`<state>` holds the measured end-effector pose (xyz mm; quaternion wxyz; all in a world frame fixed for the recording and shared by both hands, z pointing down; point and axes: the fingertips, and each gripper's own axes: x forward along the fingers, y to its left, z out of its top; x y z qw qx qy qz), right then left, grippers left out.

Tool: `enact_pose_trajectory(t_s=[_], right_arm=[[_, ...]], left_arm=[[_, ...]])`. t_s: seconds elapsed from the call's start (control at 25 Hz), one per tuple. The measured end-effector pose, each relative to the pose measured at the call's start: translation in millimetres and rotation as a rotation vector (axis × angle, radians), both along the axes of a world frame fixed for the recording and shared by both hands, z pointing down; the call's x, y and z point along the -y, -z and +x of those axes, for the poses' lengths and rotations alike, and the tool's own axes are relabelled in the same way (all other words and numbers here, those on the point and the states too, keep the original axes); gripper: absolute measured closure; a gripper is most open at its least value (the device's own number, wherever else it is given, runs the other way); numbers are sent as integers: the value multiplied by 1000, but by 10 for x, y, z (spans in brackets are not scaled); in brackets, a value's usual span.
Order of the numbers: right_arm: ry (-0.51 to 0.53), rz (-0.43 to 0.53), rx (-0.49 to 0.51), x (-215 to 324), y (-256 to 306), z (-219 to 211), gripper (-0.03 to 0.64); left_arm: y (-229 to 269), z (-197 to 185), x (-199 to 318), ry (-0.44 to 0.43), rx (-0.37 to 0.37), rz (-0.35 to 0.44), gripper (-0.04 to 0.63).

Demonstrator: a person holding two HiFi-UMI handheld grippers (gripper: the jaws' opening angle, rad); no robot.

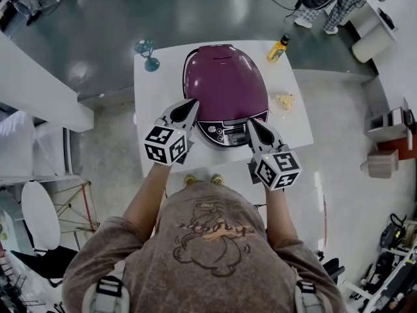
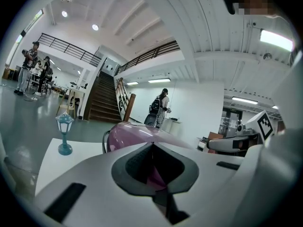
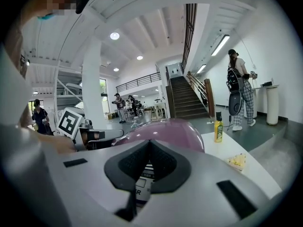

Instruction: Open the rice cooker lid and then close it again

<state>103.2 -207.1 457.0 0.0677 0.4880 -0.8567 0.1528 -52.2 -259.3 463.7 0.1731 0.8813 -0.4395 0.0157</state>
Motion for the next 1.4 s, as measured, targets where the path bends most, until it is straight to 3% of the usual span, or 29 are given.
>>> enact_pose_trajectory(t_s=[0.8, 1.4], right_arm=[[30, -110, -109, 118, -247, -40, 614], [58, -84, -164, 120, -247, -68, 615]], left_arm=[[-40, 34, 15, 4, -8, -10, 574], [-33, 32, 31, 29, 8, -13, 574]])
